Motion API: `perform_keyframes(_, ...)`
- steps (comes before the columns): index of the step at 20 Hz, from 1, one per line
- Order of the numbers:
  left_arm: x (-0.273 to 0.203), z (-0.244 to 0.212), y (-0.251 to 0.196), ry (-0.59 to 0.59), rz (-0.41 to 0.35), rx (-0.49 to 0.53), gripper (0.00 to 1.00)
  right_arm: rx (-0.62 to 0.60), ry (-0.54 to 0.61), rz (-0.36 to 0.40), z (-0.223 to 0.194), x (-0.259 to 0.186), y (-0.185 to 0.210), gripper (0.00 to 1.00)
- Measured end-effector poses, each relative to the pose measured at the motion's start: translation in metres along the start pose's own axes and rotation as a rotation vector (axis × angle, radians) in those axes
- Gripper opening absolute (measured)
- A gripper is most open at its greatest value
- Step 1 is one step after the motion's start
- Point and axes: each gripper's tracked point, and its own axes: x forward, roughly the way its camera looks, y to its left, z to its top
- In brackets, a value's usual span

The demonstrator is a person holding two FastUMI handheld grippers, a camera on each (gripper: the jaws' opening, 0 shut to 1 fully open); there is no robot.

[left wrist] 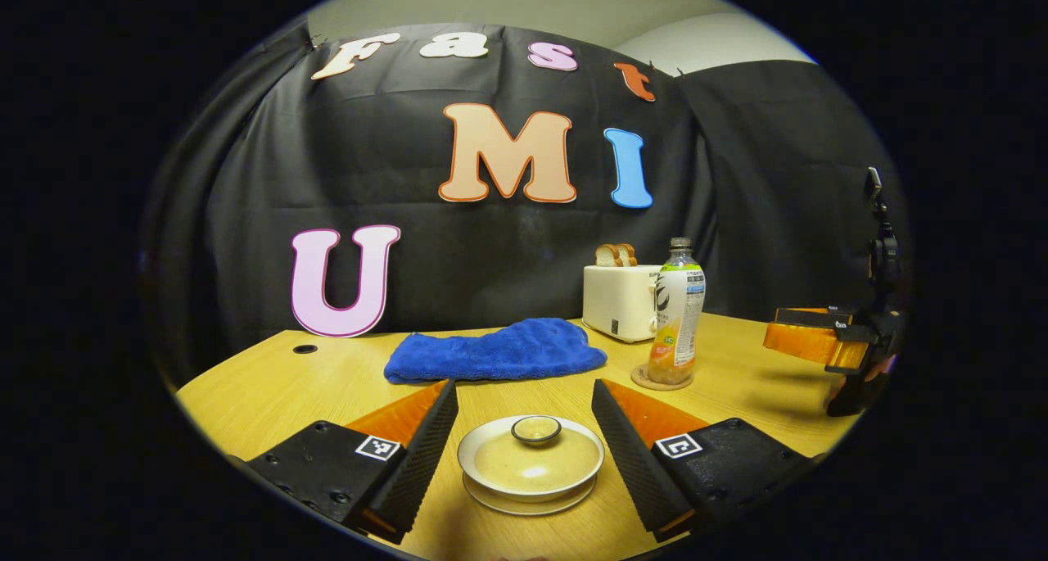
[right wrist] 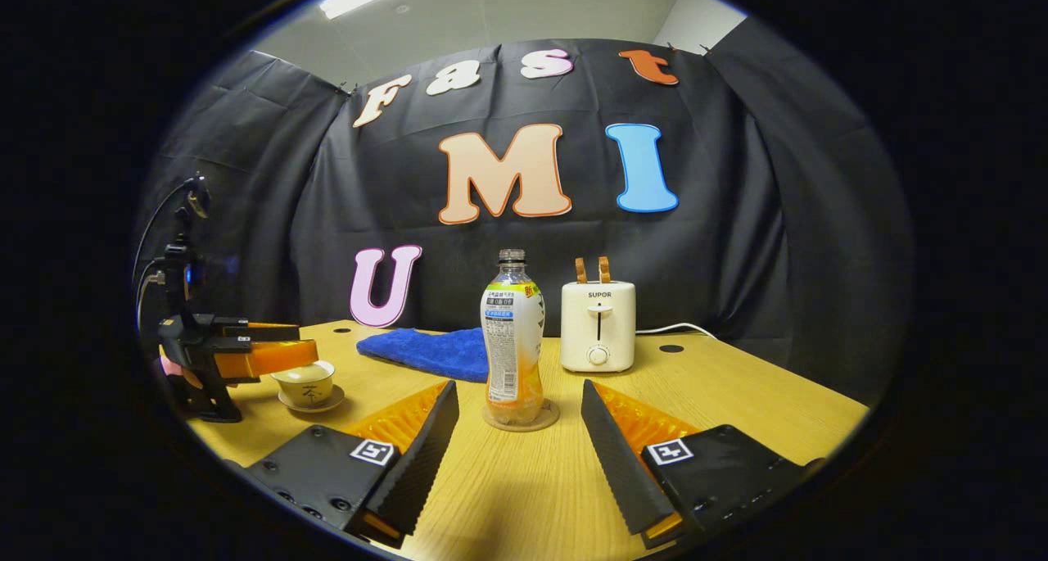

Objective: Open the teacup lid with one hand, grasp the water bottle and pour water into the teacup with the other hand; after pouring, place the water bottle on the coaster and then close the teacup lid.

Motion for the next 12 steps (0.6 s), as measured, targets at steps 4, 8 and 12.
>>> perform_keyframes(4, -0.024, 0.003, 0.012, -0.028, 0.056, -0.001, 0.96, 0.0, -0.001, -0.005, 0.0, 0.0, -0.001, 0.93)
perform_keyframes(8, -0.043, 0.003, 0.042, -0.027, 0.181, 0.001, 0.96, -0.001, -0.003, -0.007, 0.0, -0.001, -0.001, 0.97)
perform_keyframes(12, -0.05, 0.002, 0.054, -0.023, 0.259, 0.001, 0.96, -0.001, -0.004, -0.017, 0.0, 0.0, -0.003, 0.95)
